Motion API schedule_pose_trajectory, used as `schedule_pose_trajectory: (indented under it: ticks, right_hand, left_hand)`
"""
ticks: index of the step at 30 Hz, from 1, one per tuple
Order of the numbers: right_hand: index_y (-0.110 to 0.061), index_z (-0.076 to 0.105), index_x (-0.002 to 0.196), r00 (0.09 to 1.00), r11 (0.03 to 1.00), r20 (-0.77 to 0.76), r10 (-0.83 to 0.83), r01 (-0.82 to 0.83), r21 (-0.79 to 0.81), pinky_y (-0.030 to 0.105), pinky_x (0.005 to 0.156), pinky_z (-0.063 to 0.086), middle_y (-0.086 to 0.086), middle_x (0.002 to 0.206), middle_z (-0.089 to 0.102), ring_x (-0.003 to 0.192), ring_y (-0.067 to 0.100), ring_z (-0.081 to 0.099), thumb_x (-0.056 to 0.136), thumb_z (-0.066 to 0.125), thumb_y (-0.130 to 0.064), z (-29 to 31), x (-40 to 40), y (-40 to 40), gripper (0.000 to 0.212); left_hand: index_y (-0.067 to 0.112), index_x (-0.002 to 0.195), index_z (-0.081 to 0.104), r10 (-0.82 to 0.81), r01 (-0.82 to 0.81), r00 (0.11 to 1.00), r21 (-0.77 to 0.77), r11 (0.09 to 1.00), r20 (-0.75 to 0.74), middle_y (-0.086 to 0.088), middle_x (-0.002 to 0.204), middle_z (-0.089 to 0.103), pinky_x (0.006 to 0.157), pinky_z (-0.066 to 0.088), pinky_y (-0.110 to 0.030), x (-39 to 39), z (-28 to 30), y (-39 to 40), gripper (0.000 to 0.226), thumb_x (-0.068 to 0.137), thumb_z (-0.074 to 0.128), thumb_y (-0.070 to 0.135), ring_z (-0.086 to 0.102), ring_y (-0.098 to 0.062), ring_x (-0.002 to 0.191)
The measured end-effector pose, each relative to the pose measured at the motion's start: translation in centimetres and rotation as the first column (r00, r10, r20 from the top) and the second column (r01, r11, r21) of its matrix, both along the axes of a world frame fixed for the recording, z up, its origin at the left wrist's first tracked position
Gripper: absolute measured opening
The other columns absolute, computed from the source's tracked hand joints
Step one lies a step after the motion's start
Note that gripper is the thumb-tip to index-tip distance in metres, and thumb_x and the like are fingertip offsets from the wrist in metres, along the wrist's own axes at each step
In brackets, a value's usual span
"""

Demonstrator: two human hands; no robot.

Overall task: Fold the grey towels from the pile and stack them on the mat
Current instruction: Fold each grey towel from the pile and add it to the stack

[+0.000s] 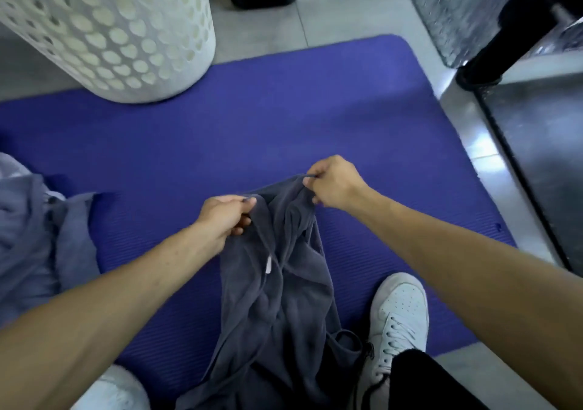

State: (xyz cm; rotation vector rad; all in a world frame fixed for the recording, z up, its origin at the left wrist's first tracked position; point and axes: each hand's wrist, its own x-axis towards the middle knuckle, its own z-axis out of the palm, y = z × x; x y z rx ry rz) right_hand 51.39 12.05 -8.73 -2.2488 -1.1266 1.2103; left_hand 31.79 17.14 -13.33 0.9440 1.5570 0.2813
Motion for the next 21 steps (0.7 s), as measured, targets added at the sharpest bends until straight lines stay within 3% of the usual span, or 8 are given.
schedule_pose_trajectory:
  ticks: [2,5,10,14,17,19,21]
  right_hand:
    - [-0.007,0.063,0.093,0.995,0.995,-0.001,0.102,-0.102,-0.007,0.027,0.052,0.054,0.015,0.084,0.073,0.069,0.021,0.073,0.102,0.049,-0.017,4.3,-1.0,-0.6,0.019]
    - [-0.007,0.053,0.096,0.978,0.978,0.022,0.21,-0.21,-0.006,0.036,0.063,0.06,0.02,0.087,0.071,0.072,0.026,0.074,0.104,0.04,-0.015,10.9,-2.8,-2.4,0.018]
    - [-0.004,0.054,0.096,0.98,0.961,0.105,0.17,-0.189,0.201,0.041,0.068,0.062,0.02,0.081,0.071,0.066,0.028,0.073,0.102,0.041,-0.013,20.2,-5.2,-5.1,0.018]
    - [-0.007,0.057,0.091,0.984,0.926,0.165,0.06,-0.117,0.36,0.039,0.064,0.061,0.018,0.08,0.072,0.065,0.027,0.073,0.1,0.044,-0.014,26.1,-6.6,-7.2,0.017]
    - [-0.016,0.055,0.089,0.967,0.75,0.186,-0.173,0.007,0.661,0.042,0.069,0.056,0.01,0.084,0.069,0.075,0.029,0.07,0.099,0.047,-0.02,28.2,-7.4,-9.3,0.013]
    - [-0.02,0.051,0.089,0.96,0.689,0.152,-0.237,0.056,0.723,0.044,0.069,0.054,0.007,0.082,0.066,0.079,0.03,0.067,0.098,0.049,-0.024,27.8,-7.7,-10.8,0.01]
    - [-0.018,0.051,0.087,0.957,0.816,0.244,-0.154,-0.016,0.578,0.043,0.067,0.055,0.01,0.082,0.065,0.077,0.032,0.065,0.097,0.049,-0.019,26.7,-7.9,-12.3,0.01]
  left_hand:
    - [0.011,0.092,0.07,-0.063,0.066,0.996,0.066,0.996,-0.056,-0.002,0.076,0.065,0.047,0.039,-0.022,-1.0,3.6,0.7,0.008,0.093,0.067,0.019,0.056,-0.01,0.059]
    - [0.011,0.088,0.068,-0.115,0.132,0.985,0.137,0.982,-0.128,-0.003,0.076,0.065,0.046,0.04,-0.023,-2.8,10.3,0.8,0.01,0.095,0.064,0.018,0.059,-0.011,0.06]
    - [0.014,0.084,0.062,-0.126,0.17,0.977,0.266,0.949,-0.173,-0.003,0.071,0.063,0.041,0.038,-0.019,-6.2,21.0,-1.8,0.013,0.097,0.059,0.016,0.057,-0.007,0.045]
    - [0.014,0.084,0.057,-0.003,-0.002,1.0,0.444,0.896,0.011,-0.006,0.075,0.061,0.04,0.045,-0.019,-8.5,27.4,-3.7,0.015,0.099,0.055,0.011,0.06,-0.011,0.051]
    - [0.013,0.09,0.058,0.096,-0.187,0.981,0.678,0.711,0.169,-0.006,0.07,0.062,0.051,0.054,-0.026,-10.1,30.6,-5.6,0.01,0.099,0.055,0.011,0.061,-0.011,0.049]
    - [0.017,0.086,0.056,0.056,-0.115,0.993,0.751,0.65,0.104,-0.005,0.067,0.062,0.058,0.057,-0.032,-11.1,31.1,-6.9,0.015,0.099,0.055,0.01,0.063,-0.013,0.05]
    - [0.017,0.08,0.057,-0.061,0.101,0.995,0.689,0.718,-0.083,-0.007,0.062,0.064,0.067,0.061,-0.04,-12.0,30.7,-8.2,0.02,0.097,0.056,0.007,0.068,-0.021,0.057]
